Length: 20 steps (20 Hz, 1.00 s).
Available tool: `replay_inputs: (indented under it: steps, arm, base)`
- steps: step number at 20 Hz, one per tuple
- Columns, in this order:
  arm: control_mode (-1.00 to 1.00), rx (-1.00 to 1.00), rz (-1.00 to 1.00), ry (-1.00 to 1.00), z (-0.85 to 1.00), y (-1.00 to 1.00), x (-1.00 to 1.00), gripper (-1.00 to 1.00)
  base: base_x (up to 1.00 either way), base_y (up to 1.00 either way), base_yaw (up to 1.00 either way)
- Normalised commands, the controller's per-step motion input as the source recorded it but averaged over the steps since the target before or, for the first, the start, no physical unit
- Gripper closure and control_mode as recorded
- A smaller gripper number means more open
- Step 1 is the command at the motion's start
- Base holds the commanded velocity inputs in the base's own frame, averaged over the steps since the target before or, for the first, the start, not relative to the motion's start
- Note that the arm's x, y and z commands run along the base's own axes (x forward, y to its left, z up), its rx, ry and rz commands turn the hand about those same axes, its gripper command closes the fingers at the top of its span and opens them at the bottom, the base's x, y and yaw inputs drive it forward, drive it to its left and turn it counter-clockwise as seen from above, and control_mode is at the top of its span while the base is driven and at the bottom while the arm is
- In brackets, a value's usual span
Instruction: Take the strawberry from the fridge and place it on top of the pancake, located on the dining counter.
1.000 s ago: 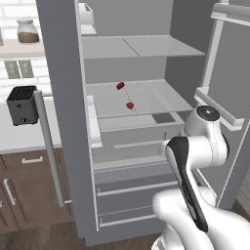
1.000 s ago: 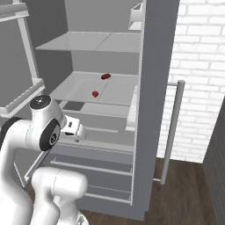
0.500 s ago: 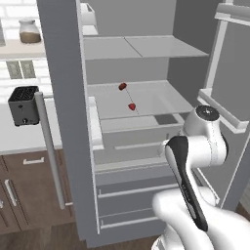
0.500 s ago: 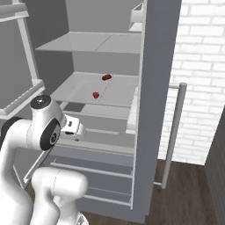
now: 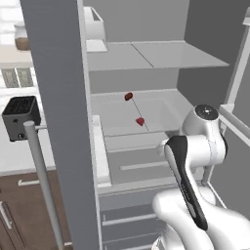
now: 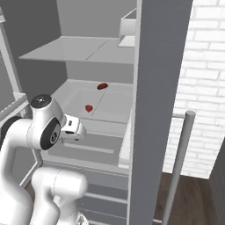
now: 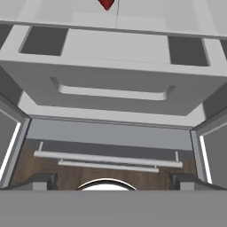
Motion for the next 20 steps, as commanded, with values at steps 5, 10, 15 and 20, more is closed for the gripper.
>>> replay_inputs:
  steps: [5, 10, 15, 20]
  arm:
    - [1.00, 0.00, 0.00, 0.00, 0.00, 0.00, 0.00, -1.00]
    - [1.00, 0.00, 0.00, 0.00, 0.00, 0.00, 0.00, -1.00]
    - [1.00, 0.00, 0.00, 0.00, 0.00, 0.00, 0.00, -1.00]
    - [-1.00, 0.00, 0.00, -0.15, 0.05, 0.30, 0.71, -1.00]
  base:
    - [0.49, 0.21, -0.04]
    - [0.52, 0.28, -0.04]
    - [0.50, 0.33, -0.03]
    - [0.00, 0.00, 0.00]
